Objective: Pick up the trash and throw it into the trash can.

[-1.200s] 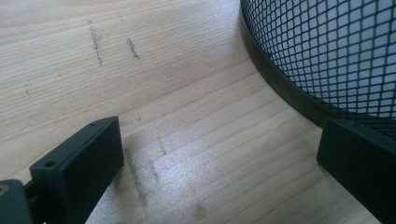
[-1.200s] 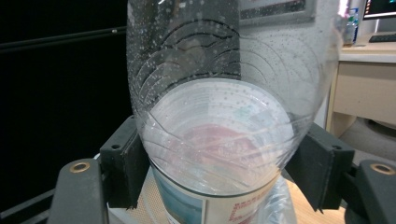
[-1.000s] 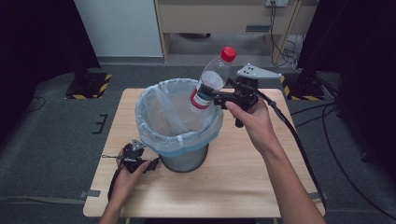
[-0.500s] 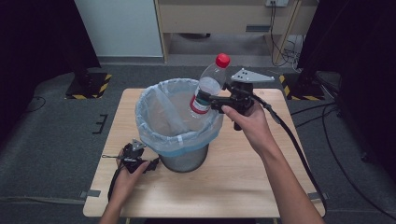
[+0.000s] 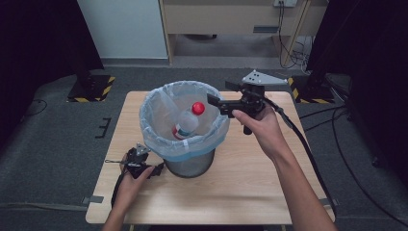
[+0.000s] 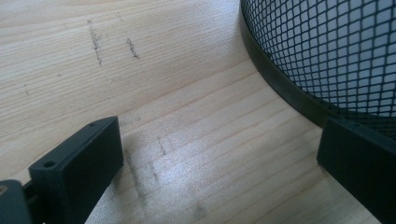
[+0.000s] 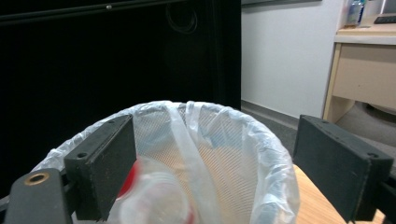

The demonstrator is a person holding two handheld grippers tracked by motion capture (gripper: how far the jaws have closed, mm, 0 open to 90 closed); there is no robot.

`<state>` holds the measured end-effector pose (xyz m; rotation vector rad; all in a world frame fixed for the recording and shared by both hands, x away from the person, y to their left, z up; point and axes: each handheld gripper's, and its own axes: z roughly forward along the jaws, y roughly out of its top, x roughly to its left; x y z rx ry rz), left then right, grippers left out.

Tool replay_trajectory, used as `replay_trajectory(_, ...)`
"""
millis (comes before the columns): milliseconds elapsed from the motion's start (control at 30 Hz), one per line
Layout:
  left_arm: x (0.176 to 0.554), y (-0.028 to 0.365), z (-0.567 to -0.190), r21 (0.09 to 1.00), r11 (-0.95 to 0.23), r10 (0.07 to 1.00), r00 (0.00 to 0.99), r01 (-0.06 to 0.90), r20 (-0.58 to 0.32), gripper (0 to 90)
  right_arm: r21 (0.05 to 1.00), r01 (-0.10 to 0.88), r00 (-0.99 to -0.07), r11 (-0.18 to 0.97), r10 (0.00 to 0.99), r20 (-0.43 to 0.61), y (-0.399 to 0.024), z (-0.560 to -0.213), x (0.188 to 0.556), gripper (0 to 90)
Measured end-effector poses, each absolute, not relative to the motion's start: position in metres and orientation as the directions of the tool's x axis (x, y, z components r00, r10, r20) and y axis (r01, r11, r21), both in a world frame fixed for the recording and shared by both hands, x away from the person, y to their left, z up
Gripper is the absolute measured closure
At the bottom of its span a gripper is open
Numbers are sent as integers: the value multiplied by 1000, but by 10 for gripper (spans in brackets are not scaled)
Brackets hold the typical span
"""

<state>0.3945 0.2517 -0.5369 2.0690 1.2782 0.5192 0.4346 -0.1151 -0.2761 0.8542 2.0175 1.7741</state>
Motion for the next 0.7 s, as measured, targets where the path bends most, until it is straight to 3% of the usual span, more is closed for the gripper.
replay_trajectory(700, 395, 252, -537, 699, -319, 894, 449, 640, -2, 0, 974, 221, -726, 43, 674, 135, -130, -277, 438, 66)
